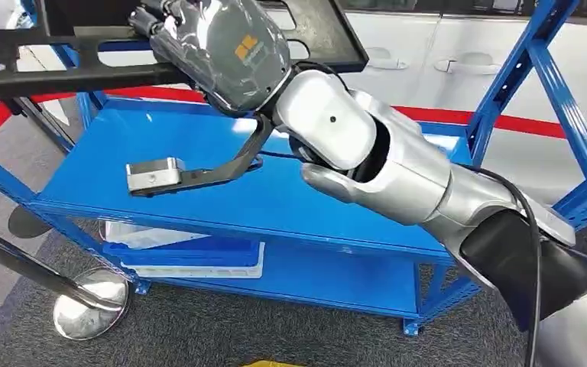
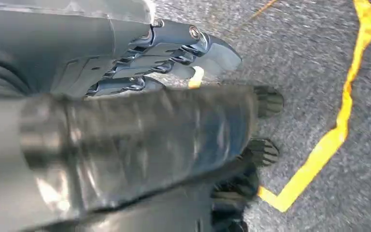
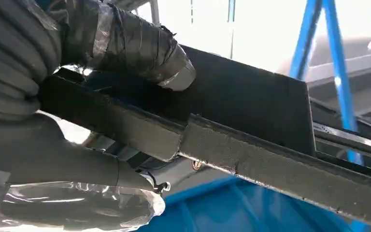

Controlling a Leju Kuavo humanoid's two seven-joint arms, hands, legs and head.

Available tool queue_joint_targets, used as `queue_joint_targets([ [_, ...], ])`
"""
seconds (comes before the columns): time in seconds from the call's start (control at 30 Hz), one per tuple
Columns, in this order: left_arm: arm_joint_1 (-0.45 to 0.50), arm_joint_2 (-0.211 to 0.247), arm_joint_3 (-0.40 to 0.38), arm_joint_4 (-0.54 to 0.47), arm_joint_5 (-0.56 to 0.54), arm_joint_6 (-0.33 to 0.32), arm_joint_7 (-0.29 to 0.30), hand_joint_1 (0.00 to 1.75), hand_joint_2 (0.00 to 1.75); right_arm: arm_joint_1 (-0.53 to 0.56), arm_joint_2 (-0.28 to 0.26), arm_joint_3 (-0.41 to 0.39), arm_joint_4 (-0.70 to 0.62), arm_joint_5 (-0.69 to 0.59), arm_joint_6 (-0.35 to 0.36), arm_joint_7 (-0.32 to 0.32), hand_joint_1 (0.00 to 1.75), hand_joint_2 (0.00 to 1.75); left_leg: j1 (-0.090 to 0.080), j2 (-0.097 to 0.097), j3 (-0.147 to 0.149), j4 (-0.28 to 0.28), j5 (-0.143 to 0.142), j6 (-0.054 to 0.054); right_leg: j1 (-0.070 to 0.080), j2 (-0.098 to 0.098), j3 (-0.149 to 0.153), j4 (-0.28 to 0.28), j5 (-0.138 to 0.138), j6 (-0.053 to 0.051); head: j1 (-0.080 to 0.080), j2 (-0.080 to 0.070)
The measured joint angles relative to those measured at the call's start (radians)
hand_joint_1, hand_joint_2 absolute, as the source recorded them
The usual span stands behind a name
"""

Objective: Take the parts from the cabinet and place them on the table.

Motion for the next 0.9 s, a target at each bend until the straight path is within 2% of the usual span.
queue_joint_targets([
  [0.13,0.001,0.000,0.000,0.000,-0.001,-0.003,-0.003,0.00,0.00,-0.003,0.000,0.004,-0.010,0.000,0.005,0.000,1.75,1.75,-0.009,-0.003,0.000,-0.020,0.019,0.008,-0.004,0.000,-0.001,-0.012,0.015,0.024,-0.001,0.000],
  [0.17,0.002,0.000,0.000,0.000,-0.001,-0.002,0.002,0.00,0.00,-0.003,0.000,0.005,-0.013,0.000,0.005,0.000,1.75,1.75,0.004,0.001,0.008,-0.043,0.031,0.012,0.001,-0.002,-0.003,-0.005,0.004,0.028,0.000,0.000],
  [0.2,0.001,0.000,0.000,0.000,-0.001,-0.002,0.006,0.00,0.00,-0.005,0.000,0.005,-0.018,0.000,0.005,-0.001,1.75,1.75,0.001,0.005,0.007,-0.049,0.039,0.013,-0.001,-0.006,-0.010,0.012,-0.022,0.031,0.001,0.000],
  [0.23,-0.001,0.000,0.000,0.000,-0.002,-0.002,0.008,0.00,0.00,-0.008,0.000,0.007,-0.021,0.000,0.007,-0.003,1.75,1.75,0.001,0.006,0.003,-0.051,0.044,0.019,0.001,-0.007,-0.027,0.064,-0.070,0.033,0.002,0.000],
  [0.27,-0.002,0.000,0.000,0.000,-0.002,-0.002,0.012,0.00,0.00,-0.010,0.000,0.008,-0.026,0.000,0.009,-0.003,1.75,1.75,0.001,0.006,-0.003,-0.050,0.047,0.020,0.001,-0.007,-0.053,0.139,-0.118,0.035,0.002,0.000],
  [0.3,-0.001,-0.001,0.000,0.000,-0.002,-0.002,0.015,0.00,0.00,-0.010,0.000,0.013,-0.030,0.000,0.014,-0.005,1.75,1.75,0.001,0.007,-0.009,-0.049,0.050,0.021,0.001,-0.007,-0.075,0.208,-0.152,0.037,0.002,0.000],
  [0.33,-0.001,-0.001,0.000,0.000,-0.002,-0.002,0.016,0.00,0.00,-0.010,0.000,0.017,-0.034,0.000,0.017,-0.006,1.75,1.75,0.001,0.008,-0.016,-0.047,0.054,0.021,0.000,-0.008,-0.085,0.249,-0.166,0.039,0.002,0.000],
  [0.37,-0.001,-0.001,0.000,0.000,-0.003,-0.002,0.016,0.00,0.00,-0.010,0.000,0.021,-0.036,0.000,0.020,-0.006,1.75,1.75,0.001,0.008,-0.025,-0.044,0.059,0.021,0.000,-0.008,-0.076,0.248,-0.157,0.040,0.002,0.000],
  [0.4,-0.001,-0.002,0.000,0.000,-0.003,-0.002,0.016,0.00,0.00,-0.010,0.000,0.024,-0.039,0.000,0.023,-0.006,1.75,1.75,0.002,0.008,-0.033,-0.039,0.062,0.019,-0.002,-0.009,-0.048,0.212,-0.132,0.042,0.002,0.000],
  [0.47,-0.001,-0.003,0.000,0.000,-0.004,-0.004,0.018,0.00,0.00,-0.011,0.000,0.028,-0.047,-0.002,0.027,-0.007,1.75,1.75,0.005,0.006,-0.051,-0.022,0.066,0.013,-0.008,-0.012,0.060,0.050,-0.070,0.045,0.002,0.000],
  [0.5,-0.001,-0.002,0.000,0.000,-0.005,-0.005,0.018,0.00,0.00,-0.012,0.000,0.028,-0.050,-0.003,0.030,-0.007,1.75,1.75,0.007,0.005,-0.060,-0.015,0.069,0.007,-0.006,-0.011,0.080,0.000,-0.097,0.038,0.002,0.000],
  [0.53,-0.002,-0.002,0.000,0.000,-0.008,-0.005,0.018,0.00,0.00,-0.014,0.003,0.030,-0.055,-0.005,0.032,-0.008,1.75,1.75,0.003,0.003,-0.066,-0.011,0.073,-0.001,0.003,-0.004,0.073,0.013,-0.064,0.031,0.002,0.000],
  [0.57,-0.001,-0.002,-0.001,0.000,-0.010,-0.006,0.019,0.00,0.00,-0.017,0.002,0.030,-0.059,-0.005,0.035,-0.008,1.75,1.75,0.002,0.002,-0.069,-0.009,0.079,-0.007,-0.002,-0.003,0.069,0.009,-0.064,0.026,0.002,0.000],
  [0.6,-0.001,-0.002,-0.001,0.000,-0.011,-0.007,0.019,0.00,0.00,-0.019,0.004,0.030,-0.060,-0.005,0.035,-0.008,1.75,1.75,0.001,0.000,-0.073,-0.010,0.088,-0.012,0.001,-0.002,0.062,0.010,-0.061,0.018,-0.001,0.000],
  [0.63,0.000,-0.002,-0.001,0.000,-0.011,-0.007,0.019,0.00,0.00,-0.019,0.004,0.032,-0.063,-0.005,0.036,-0.009,1.75,1.75,0.003,-0.001,-0.075,-0.015,0.097,-0.017,0.003,-0.002,0.058,0.009,-0.055,0.010,0.002,0.000],
  [0.67,0.001,0.000,-0.001,0.000,-0.011,-0.006,0.019,0.00,0.00,-0.019,0.004,0.034,-0.063,-0.005,0.039,-0.010,1.75,1.75,0.005,-0.002,-0.082,-0.014,0.098,-0.021,-0.004,-0.005,0.049,0.002,-0.043,-0.003,0.001,0.000],
  [0.7,0.001,-0.002,-0.002,0.000,-0.011,-0.007,0.019,0.00,0.00,-0.019,0.008,0.034,-0.064,-0.005,0.040,-0.010,1.75,1.75,0.008,0.000,-0.095,0.005,0.061,-0.027,-0.004,-0.007,0.039,0.002,-0.032,-0.008,-0.002,0.000],
  [0.73,0.002,-0.003,-0.002,0.000,-0.011,-0.008,0.019,0.00,0.00,-0.020,0.010,0.034,-0.066,-0.005,0.040,-0.010,1.75,1.75,0.008,0.001,-0.112,0.051,0.004,-0.032,-0.004,-0.007,0.026,0.001,-0.021,-0.013,-0.001,0.000],
  [0.77,0.001,-0.003,-0.002,0.000,-0.012,-0.008,0.019,0.00,0.00,-0.022,0.012,0.034,-0.067,-0.005,0.040,-0.010,1.75,1.75,0.010,0.001,-0.133,0.126,-0.057,-0.036,-0.003,-0.007,0.012,0.000,-0.010,-0.015,-0.004,0.000],
  [0.8,0.001,-0.003,-0.002,0.000,-0.012,-0.008,0.019,0.00,0.00,-0.023,0.012,0.035,-0.068,-0.006,0.041,-0.010,1.75,1.75,0.010,0.001,-0.152,0.201,-0.103,-0.038,-0.001,-0.007,-0.003,0.001,0.001,-0.017,-0.003,0.000],
  [0.83,0.000,-0.003,-0.002,0.000,-0.012,-0.008,0.019,0.00,0.00,-0.023,0.012,0.037,-0.068,-0.006,0.041,-0.012,1.75,1.75,0.009,0.001,-0.162,0.264,-0.129,-0.037,0.001,-0.006,-0.018,0.001,0.012,-0.017,-0.004,0.000],
  [0.87,0.000,-0.003,-0.002,0.000,-0.012,-0.009,0.019,0.00,0.00,-0.022,0.012,0.040,-0.068,-0.007,0.042,-0.012,1.75,1.75,0.008,0.001,-0.151,0.288,-0.126,-0.033,0.004,-0.006,-0.033,0.001,0.023,-0.018,-0.003,0.000],
  [0.9,0.000,-0.003,-0.002,0.000,-0.012,-0.009,0.019,0.00,0.00,-0.022,0.012,0.044,-0.068,-0.008,0.042,-0.012,1.75,1.75,0.006,0.001,-0.116,0.265,-0.103,-0.027,0.006,-0.005,-0.045,0.001,0.033,-0.018,-0.003,0.000],
])
